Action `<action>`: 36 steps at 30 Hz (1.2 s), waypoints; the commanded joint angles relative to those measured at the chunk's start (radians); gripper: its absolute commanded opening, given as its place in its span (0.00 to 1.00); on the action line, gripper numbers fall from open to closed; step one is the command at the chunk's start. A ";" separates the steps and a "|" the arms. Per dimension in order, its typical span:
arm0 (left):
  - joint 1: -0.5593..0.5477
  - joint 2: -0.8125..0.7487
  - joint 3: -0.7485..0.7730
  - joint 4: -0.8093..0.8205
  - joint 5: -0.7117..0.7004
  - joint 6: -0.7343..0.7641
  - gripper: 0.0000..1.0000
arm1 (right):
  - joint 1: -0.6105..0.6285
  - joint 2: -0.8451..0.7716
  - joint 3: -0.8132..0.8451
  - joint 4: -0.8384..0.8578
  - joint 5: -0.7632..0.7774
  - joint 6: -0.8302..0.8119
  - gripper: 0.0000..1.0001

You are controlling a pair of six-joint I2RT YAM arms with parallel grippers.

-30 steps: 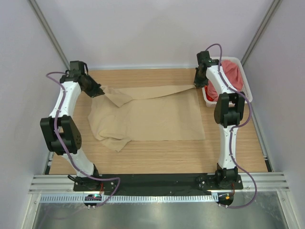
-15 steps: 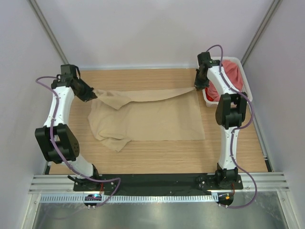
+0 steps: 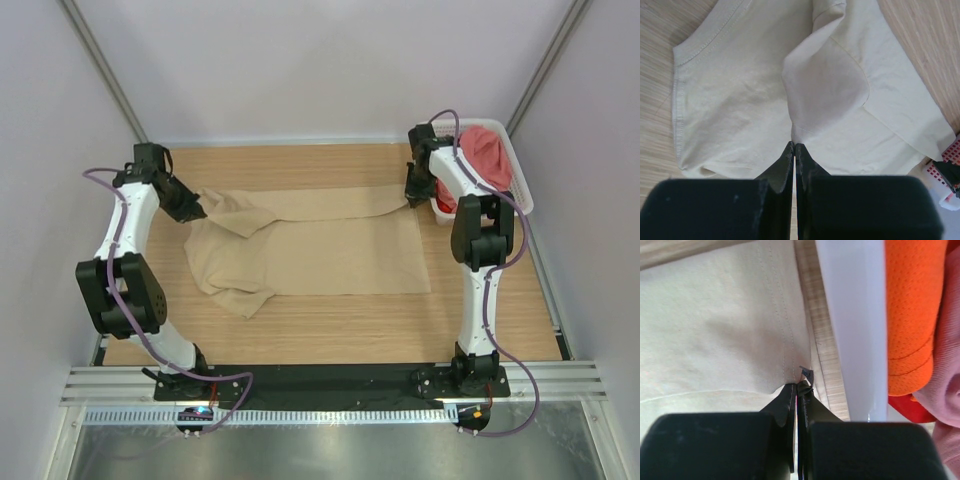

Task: Fold and stack the t-shirts
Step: Fold the tshirt

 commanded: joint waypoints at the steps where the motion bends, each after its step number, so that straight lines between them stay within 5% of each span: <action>1: 0.003 -0.019 -0.020 -0.026 -0.010 0.014 0.00 | -0.003 -0.085 -0.018 -0.032 0.060 0.001 0.01; 4: 0.004 -0.039 -0.058 -0.026 -0.016 0.000 0.08 | -0.003 -0.087 -0.036 -0.048 0.081 0.003 0.07; 9: 0.015 -0.063 -0.093 -0.048 -0.009 0.004 0.34 | 0.019 -0.111 -0.045 -0.063 0.077 -0.024 0.35; 14: 0.056 -0.126 -0.118 -0.003 -0.029 0.024 0.58 | 0.129 -0.157 -0.022 -0.060 0.012 -0.022 0.50; 22: 0.104 0.163 0.098 0.181 0.223 0.106 0.43 | 0.275 -0.161 -0.015 0.003 -0.135 0.014 0.53; 30: 0.102 0.421 0.338 0.208 0.227 0.063 0.38 | 0.275 -0.075 0.073 0.021 -0.181 0.026 0.53; 36: 0.102 0.513 0.342 0.354 0.298 0.000 0.28 | 0.231 -0.004 0.126 0.063 -0.228 0.077 0.40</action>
